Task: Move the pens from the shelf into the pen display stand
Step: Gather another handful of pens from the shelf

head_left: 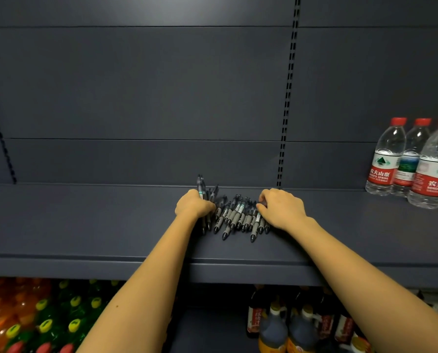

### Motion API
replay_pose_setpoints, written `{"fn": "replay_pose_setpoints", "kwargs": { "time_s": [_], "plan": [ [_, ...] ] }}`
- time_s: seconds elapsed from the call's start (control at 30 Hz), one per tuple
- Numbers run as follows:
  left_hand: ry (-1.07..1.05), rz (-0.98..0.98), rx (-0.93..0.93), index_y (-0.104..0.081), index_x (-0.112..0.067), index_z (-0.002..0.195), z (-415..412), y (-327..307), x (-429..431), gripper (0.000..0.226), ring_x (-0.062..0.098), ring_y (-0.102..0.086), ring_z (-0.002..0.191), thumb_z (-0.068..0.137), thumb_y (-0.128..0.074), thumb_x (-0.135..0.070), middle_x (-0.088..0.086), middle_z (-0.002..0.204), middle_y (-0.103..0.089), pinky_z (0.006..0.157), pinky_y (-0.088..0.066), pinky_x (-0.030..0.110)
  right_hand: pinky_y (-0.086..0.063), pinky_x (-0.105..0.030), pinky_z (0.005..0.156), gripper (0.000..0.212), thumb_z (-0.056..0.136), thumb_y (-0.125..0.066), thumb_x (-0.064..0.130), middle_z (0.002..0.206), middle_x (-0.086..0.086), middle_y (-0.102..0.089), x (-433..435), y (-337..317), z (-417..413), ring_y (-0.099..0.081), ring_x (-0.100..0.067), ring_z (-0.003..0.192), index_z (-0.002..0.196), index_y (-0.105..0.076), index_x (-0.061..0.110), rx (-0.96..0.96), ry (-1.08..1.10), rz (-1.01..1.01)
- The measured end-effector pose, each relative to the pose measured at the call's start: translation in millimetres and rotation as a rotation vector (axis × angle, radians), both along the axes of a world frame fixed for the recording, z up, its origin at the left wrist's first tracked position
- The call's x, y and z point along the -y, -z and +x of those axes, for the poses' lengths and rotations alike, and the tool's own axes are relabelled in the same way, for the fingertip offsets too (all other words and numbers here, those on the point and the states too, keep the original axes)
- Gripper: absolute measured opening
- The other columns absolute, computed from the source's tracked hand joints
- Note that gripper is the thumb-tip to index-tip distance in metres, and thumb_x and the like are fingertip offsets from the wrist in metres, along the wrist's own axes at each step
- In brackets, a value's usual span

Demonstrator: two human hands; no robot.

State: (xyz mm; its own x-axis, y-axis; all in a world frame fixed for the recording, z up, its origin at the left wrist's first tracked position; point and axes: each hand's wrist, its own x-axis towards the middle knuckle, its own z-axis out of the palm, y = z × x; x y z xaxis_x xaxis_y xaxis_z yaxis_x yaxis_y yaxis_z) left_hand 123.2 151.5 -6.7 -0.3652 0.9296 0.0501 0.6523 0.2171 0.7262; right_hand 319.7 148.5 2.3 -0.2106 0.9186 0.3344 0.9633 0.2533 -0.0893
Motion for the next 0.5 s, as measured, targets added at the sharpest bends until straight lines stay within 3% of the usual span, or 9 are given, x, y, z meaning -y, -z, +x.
{"fn": "replay_pose_setpoints", "kwargs": {
  "time_s": [0.23, 0.37, 0.5],
  "plan": [
    [-0.032, 0.119, 0.063, -0.037, -0.013, 0.075, -6.8, 1.1, 4.1, 0.029, 0.025, -0.049, 0.075, 0.076, -0.066, -0.011, 0.005, 0.074, -0.047, 0.064, -0.039, 0.033, -0.045, -0.036, 0.084, 0.031, 0.099, -0.041, 0.033, 0.126, -0.001, -0.056, 2.2, -3.2, -3.9, -0.054, -0.023, 0.113, 0.122, -0.054, 0.017, -0.001, -0.004, 0.007],
    [-0.007, 0.298, 0.148, -0.047, -0.005, 0.099, -11.1, -0.7, 6.0, 0.025, 0.029, -0.056, 0.082, 0.082, -0.062, -0.015, 0.011, 0.089, -0.057, 0.071, -0.045, 0.037, -0.045, -0.036, 0.085, 0.032, 0.099, -0.042, 0.032, 0.128, -0.001, -0.055, 5.7, -9.0, -3.7, -0.053, -0.023, 0.115, 0.126, -0.052, 0.018, -0.012, -0.019, 0.029],
    [-0.034, 0.481, 0.181, -0.045, -0.007, 0.104, -25.4, -7.4, 17.8, 0.026, 0.037, -0.063, 0.089, 0.084, -0.06, -0.016, 0.014, 0.098, -0.062, 0.081, -0.051, 0.046, -0.045, -0.036, 0.087, 0.034, 0.099, -0.044, 0.032, 0.131, -0.001, -0.053, 7.9, -18.3, -12.5, -0.051, -0.022, 0.118, 0.129, -0.049, 0.018, -0.013, -0.095, 0.071]
  ]
}}
